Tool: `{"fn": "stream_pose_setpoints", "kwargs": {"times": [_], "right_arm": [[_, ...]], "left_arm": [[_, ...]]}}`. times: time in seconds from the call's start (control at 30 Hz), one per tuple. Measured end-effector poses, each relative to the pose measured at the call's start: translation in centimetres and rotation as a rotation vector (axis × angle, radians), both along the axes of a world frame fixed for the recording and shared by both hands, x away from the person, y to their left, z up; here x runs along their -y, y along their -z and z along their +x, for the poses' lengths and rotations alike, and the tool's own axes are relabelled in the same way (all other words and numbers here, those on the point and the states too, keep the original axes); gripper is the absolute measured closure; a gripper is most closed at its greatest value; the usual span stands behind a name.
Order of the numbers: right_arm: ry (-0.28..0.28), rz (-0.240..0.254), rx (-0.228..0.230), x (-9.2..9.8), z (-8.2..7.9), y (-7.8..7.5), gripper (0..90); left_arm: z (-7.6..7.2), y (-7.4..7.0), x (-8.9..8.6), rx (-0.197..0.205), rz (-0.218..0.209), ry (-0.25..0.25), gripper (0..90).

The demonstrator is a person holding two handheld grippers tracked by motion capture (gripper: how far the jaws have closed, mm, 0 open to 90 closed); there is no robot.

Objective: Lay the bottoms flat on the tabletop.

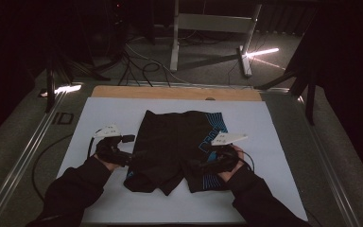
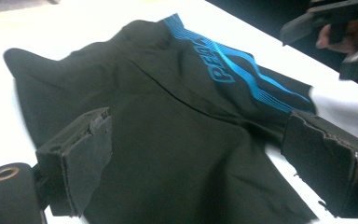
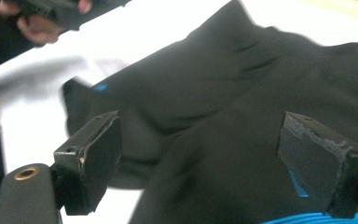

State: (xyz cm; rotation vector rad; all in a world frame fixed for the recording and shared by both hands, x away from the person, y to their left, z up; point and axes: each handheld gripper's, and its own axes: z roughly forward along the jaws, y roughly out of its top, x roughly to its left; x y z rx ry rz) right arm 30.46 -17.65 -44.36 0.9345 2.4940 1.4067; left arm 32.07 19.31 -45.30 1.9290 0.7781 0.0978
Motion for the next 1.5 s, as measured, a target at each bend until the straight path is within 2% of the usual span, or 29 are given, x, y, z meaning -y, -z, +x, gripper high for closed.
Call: {"fn": "stream_pose_setpoints", "kwargs": {"times": [0.03,0.13,0.17,0.2,0.27,0.3,0.37,0.43,0.47,0.53,0.6,0.63,0.67,0.7,0.77,0.87,0.9,1.0,1.07,1.1,1.2,1.23,1.3,1.37,1.4,1.47,1.5], "right_arm": [[-0.035,0.000,-0.017,-1.0,-1.0,0.4,14.7],[-0.085,-0.005,-0.044,-2.6,-2.2,0.8,17.1],[-0.100,-0.005,-0.050,-3.0,-2.5,0.9,17.5],[-0.111,-0.007,-0.049,-3.5,-2.8,1.1,17.5],[-0.127,-0.013,-0.048,-4.4,-3.3,1.4,17.5],[-0.143,-0.013,-0.042,-4.7,-3.6,1.6,17.1],[-0.173,-0.007,-0.049,-5.4,-4.0,1.9,14.0],[-0.193,-0.001,-0.050,-5.7,-4.3,2.2,14.1],[-0.208,-0.037,-0.042,-6.4,-4.8,2.6,14.5],[-0.211,-0.055,-0.027,-6.9,-5.3,3.1,21.5],[-0.200,-0.071,-0.020,-7.2,-5.6,3.3,23.3],[-0.207,-0.095,-0.019,-7.7,-5.8,3.8,29.9],[-0.187,-0.111,-0.017,-8.0,-5.9,4.1,33.5],[-0.192,-0.113,-0.015,-8.1,-6.0,4.3,39.4],[-0.181,-0.135,-0.016,-8.4,-6.0,4.8,41.8],[-0.182,-0.159,-0.016,-8.7,-6.3,5.3,44.2],[-0.174,-0.192,0.010,-9.2,-6.7,5.7,47.1],[-0.179,-0.235,0.050,-9.6,-6.6,6.2,53.7],[-0.175,-0.242,0.063,-9.7,-6.6,6.4,57.1],[-0.168,-0.278,0.080,-10.0,-6.6,6.6,61.2],[-0.155,-0.301,0.090,-10.2,-6.7,6.6,75.4],[-0.171,-0.313,0.104,-10.1,-6.6,6.5,79.3],[-0.160,-0.302,0.097,-9.9,-6.6,6.2,85.6],[-0.158,-0.292,0.072,-9.5,-6.5,5.8,86.4],[-0.162,-0.302,0.102,-9.2,-6.3,5.7,86.7],[-0.142,-0.276,0.080,-8.8,-6.3,5.3,86.8],[-0.142,-0.275,0.092,-8.5,-6.3,5.1,86.9]], "left_arm": [[-1.2,0.0,-0.1,-0.003,-0.002,0.026,10.1],[-3.0,0.1,-0.3,-0.010,0.000,0.063,10.1],[-3.0,0.1,-0.3,-0.010,0.000,0.063,10.1],[-4.2,0.3,-0.5,-0.014,0.006,0.078,10.1],[-5.2,0.6,-0.7,-0.015,0.020,0.088,10.2],[-5.2,0.6,-0.7,-0.015,0.020,0.088,10.5],[-6.5,1.1,-1.3,-0.022,0.032,0.090,11.7],[-6.8,1.3,-1.4,-0.019,0.048,0.087,12.6],[-7.2,1.7,-1.8,-0.025,0.058,0.086,13.3],[-7.3,2.1,-2.2,-0.029,0.076,0.086,15.3],[-7.4,2.3,-2.3,-0.032,0.085,0.092,20.5],[-7.4,2.4,-2.4,-0.035,0.090,0.098,26.3],[-7.4,2.8,-2.3,-0.042,0.112,0.095,28.8],[-7.3,3.0,-2.3,-0.049,0.122,0.096,31.5],[-7.2,3.4,-2.2,-0.049,0.149,0.086,35.8],[-7.1,3.7,-2.1,-0.054,0.166,0.076,42.5],[-7.0,3.9,-2.0,-0.055,0.181,0.082,45.1],[-6.9,4.3,-1.7,-0.061,0.201,0.080,51.3],[-6.9,4.4,-1.7,-0.058,0.207,0.078,57.3],[-6.9,4.4,-1.7,-0.055,0.218,0.079,59.7],[-6.8,4.5,-1.9,-0.054,0.226,0.061,67.8],[-6.8,4.4,-2.0,-0.055,0.226,0.056,71.2],[-6.8,4.4,-2.2,-0.053,0.225,0.049,77.7],[-6.8,4.3,-2.3,-0.052,0.225,0.051,82.9],[-6.9,4.2,-2.3,-0.048,0.222,0.050,85.6],[-7.0,4.0,-2.3,-0.042,0.227,0.055,88.4],[-7.1,4.0,-2.3,-0.044,0.230,0.061,88.7]]}}
